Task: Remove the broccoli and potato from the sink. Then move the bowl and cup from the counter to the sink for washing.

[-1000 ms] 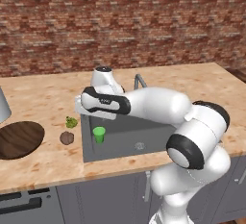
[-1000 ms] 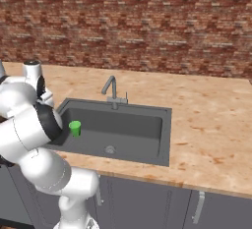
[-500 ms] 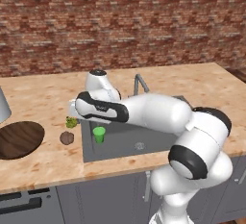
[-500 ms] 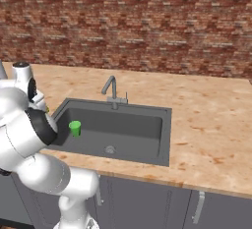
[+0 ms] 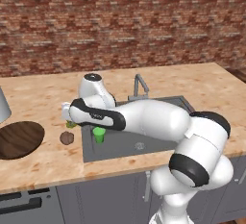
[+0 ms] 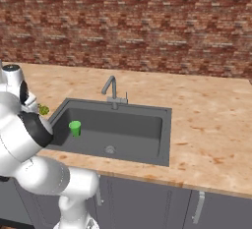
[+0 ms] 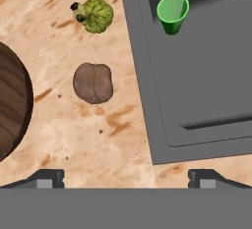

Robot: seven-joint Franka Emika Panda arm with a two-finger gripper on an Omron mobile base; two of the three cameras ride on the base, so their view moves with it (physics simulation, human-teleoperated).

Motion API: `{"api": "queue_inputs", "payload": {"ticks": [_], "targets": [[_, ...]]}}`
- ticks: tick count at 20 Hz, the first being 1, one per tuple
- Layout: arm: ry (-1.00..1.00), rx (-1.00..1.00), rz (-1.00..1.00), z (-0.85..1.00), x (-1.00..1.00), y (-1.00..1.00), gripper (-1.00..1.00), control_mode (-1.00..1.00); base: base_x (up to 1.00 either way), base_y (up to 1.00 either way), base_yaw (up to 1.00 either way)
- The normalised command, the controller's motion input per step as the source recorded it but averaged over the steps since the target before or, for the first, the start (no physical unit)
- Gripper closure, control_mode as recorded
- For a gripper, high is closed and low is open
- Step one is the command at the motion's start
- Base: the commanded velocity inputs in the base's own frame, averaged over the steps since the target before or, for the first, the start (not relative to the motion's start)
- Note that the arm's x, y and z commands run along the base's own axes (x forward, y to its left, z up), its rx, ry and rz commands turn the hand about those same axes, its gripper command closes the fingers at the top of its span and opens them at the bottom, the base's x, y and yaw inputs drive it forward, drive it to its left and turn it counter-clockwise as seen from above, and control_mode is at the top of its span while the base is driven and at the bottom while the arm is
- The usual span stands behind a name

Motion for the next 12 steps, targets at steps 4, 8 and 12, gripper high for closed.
{"api": "queue_inputs", "payload": {"ticks": [4, 8, 12], "targets": [[-0.03, 0.08, 0.0, 0.0, -0.13, 0.22, -1.0, -1.0, 0.0, 0.0, 0.0], [0.0, 0.07, 0.0, 0.0, -0.12, 0.14, -1.0, -1.0, 0.0, 0.0, 0.0], [0.0, 0.08, 0.0, 0.0, -0.09, 0.09, -1.0, -1.0, 0.0, 0.0, 0.0]]}}
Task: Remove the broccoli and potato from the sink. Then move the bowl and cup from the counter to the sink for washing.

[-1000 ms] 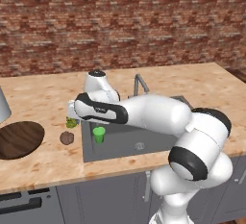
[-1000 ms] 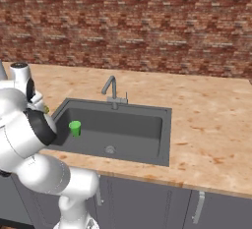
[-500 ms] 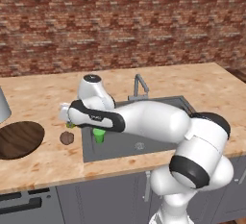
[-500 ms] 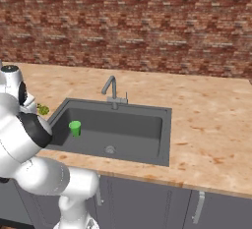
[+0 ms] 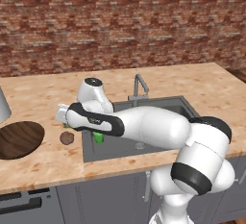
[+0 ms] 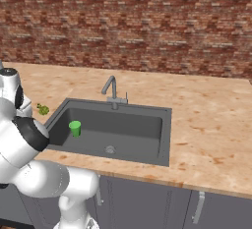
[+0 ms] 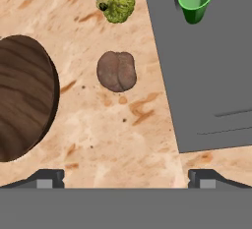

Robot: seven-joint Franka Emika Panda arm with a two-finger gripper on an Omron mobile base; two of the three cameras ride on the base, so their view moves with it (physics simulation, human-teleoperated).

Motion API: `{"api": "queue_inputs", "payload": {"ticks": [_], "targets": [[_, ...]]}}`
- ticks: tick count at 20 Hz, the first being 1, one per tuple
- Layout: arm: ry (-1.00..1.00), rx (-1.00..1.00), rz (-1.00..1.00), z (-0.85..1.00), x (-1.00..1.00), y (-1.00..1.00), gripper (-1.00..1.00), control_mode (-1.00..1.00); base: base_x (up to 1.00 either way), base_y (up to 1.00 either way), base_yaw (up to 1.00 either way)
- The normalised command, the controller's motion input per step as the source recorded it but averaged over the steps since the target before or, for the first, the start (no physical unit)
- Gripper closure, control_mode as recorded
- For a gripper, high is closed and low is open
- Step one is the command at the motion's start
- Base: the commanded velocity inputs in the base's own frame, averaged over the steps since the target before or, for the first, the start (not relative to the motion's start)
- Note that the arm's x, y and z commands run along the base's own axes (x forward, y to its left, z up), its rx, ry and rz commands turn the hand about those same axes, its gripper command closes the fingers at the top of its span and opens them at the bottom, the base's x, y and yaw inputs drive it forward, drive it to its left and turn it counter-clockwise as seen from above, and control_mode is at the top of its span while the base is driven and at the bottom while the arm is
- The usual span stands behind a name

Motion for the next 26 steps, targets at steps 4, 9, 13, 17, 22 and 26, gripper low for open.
{"api": "queue_inputs", "payload": {"ticks": [4, 9, 13, 17, 22, 26], "targets": [[0.0, 0.06, 0.0, -0.02, -0.07, 0.15, -1.0, -1.0, 0.0, 0.0, 0.0], [0.0, 0.0, -0.01, -0.06, -0.01, 0.17, -1.0, -1.0, 0.0, 0.0, 0.0], [0.0, 0.0, -0.01, -0.1, 0.0, 0.17, -1.0, -1.0, 0.0, 0.0, 0.0], [0.0, 0.0, -0.03, -0.06, 0.0, 0.23, -1.0, -1.0, 0.0, 0.0, 0.0], [0.0, 0.01, -0.03, -0.02, -0.02, 0.23, -1.0, -1.0, 0.0, 0.0, 0.0], [0.0, 0.02, -0.02, -0.07, 0.0, 0.24, -1.0, -1.0, 0.0, 0.0, 0.0]]}}
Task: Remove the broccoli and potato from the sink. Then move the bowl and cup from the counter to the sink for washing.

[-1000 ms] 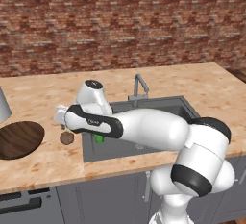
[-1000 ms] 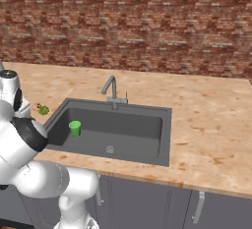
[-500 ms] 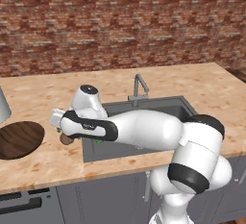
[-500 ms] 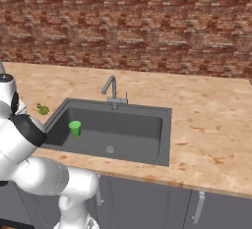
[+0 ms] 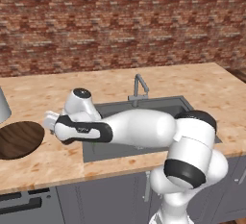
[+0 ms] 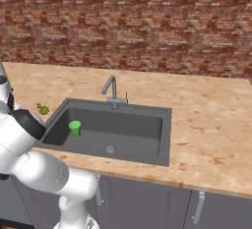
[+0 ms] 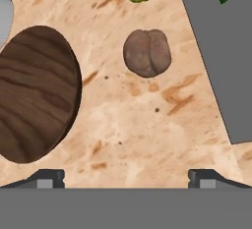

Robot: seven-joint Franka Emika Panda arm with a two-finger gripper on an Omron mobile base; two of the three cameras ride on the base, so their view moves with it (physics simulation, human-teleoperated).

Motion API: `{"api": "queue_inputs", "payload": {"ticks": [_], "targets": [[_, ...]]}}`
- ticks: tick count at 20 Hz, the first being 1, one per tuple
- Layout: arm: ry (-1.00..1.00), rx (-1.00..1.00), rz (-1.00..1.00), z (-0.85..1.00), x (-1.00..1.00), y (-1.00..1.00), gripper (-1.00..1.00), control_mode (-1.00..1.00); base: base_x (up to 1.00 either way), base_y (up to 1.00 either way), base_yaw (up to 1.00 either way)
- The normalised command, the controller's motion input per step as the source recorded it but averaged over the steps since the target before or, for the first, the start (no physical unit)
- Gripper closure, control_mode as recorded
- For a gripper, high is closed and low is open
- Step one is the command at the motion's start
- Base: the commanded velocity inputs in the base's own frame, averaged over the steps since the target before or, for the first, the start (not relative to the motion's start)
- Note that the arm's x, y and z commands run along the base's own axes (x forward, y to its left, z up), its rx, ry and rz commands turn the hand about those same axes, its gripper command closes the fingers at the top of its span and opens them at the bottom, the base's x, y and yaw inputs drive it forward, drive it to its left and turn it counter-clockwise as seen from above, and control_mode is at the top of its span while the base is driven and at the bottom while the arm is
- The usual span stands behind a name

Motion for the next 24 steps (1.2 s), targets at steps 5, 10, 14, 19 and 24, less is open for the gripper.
{"api": "queue_inputs", "payload": {"ticks": [5, 10, 14, 19, 24], "targets": [[0.0, 0.0, -0.04, -0.11, -0.01, 0.18, -1.0, -1.0, 0.0, 0.0, 0.0], [0.0, 0.0, -0.06, -0.15, 0.0, 0.21, -1.0, -1.0, 0.0, 0.0, 0.0], [0.0, 0.0, -0.06, -0.12, 0.01, 0.17, -1.0, -1.0, 0.0, 0.0, 0.0], [0.0, 0.01, -0.03, -0.06, 0.01, 0.08, -1.0, -1.0, 0.0, 0.0, 0.0], [0.0, 0.0, -0.03, -0.05, 0.02, 0.1, -1.0, -1.0, 0.0, 0.0, 0.0]]}}
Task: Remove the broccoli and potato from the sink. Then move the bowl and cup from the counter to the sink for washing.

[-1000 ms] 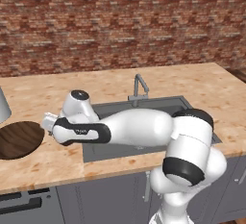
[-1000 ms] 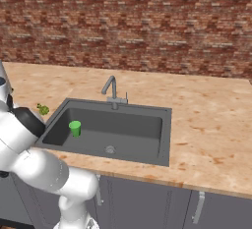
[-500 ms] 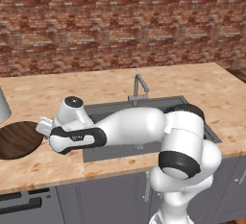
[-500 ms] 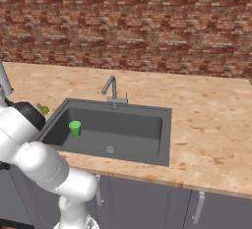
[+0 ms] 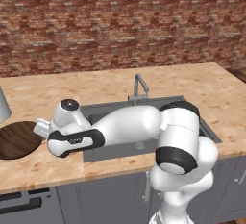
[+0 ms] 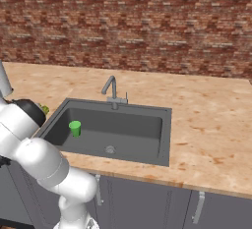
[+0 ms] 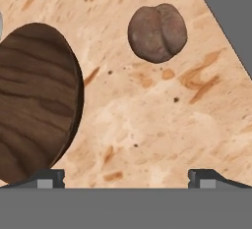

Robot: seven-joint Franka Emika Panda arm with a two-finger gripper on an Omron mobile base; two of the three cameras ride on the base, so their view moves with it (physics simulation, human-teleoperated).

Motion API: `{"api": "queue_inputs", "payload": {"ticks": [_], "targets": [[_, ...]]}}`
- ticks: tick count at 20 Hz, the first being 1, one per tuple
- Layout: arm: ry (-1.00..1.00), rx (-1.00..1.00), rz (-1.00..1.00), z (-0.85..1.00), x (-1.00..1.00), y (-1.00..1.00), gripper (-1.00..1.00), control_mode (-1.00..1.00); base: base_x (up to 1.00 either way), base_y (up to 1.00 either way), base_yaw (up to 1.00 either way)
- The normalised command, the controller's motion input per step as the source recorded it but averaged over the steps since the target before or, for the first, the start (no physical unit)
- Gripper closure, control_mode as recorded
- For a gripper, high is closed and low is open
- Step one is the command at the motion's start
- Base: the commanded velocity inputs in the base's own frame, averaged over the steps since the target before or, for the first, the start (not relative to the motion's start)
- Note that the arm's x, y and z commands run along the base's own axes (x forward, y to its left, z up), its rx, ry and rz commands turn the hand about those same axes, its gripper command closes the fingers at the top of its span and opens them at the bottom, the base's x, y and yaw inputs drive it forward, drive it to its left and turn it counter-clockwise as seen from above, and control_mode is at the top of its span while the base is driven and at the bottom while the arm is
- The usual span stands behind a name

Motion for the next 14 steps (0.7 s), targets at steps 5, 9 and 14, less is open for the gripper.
{"api": "queue_inputs", "payload": {"ticks": [5, 9, 14], "targets": [[0.02, 0.0, 0.0, -0.04, 0.02, 0.01, -1.0, -1.0, 0.0, 0.0, 0.0], [0.01, 0.0, 0.0, -0.05, 0.06, 0.01, -1.0, -1.0, 0.0, 0.0, 0.0], [0.02, 0.0, 0.0, -0.03, 0.09, 0.01, -1.0, -1.0, 0.0, 0.0, 0.0]]}}
